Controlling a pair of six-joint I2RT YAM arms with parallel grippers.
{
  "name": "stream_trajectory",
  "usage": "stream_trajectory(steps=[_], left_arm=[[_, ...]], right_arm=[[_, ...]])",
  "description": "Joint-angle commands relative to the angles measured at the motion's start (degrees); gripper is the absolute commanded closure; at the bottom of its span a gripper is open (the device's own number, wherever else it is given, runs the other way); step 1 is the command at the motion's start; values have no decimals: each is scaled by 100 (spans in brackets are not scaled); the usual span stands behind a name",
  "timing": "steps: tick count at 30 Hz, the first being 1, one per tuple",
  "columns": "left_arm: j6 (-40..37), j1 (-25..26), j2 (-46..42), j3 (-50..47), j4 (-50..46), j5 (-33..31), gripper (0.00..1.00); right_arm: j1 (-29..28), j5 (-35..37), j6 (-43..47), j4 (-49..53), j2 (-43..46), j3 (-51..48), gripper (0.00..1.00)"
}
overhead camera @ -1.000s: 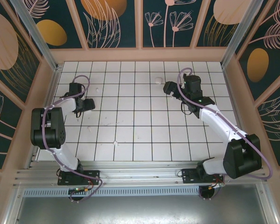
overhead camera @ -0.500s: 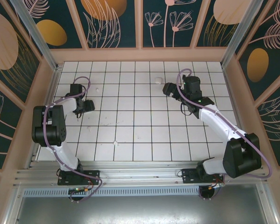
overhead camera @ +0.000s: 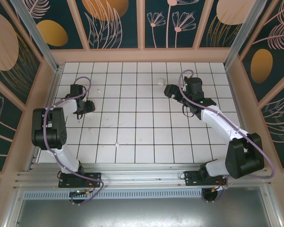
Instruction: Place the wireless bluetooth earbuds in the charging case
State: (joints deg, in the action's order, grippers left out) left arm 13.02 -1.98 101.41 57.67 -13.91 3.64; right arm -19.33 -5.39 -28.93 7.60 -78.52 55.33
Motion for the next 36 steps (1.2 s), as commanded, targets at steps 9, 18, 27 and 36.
stream_trajectory(steps=[9, 18, 27, 36], left_arm=[[-268, 1088, -944, 111, 248, 938, 67], [-1101, 3250, -819, 861, 526, 564, 67], [-2651, 4451, -1421, 807, 1346, 676, 64], [-3612, 4549, -2101, 252, 1898, 1111, 65]], right_arm=[[2, -601, -104, 48, -82, 164, 3], [237, -2026, -405, -240, -246, -188, 4], [550, -2479, -429, -53, 806, -667, 8], [375, -3219, -158, -145, 1473, -600, 15]])
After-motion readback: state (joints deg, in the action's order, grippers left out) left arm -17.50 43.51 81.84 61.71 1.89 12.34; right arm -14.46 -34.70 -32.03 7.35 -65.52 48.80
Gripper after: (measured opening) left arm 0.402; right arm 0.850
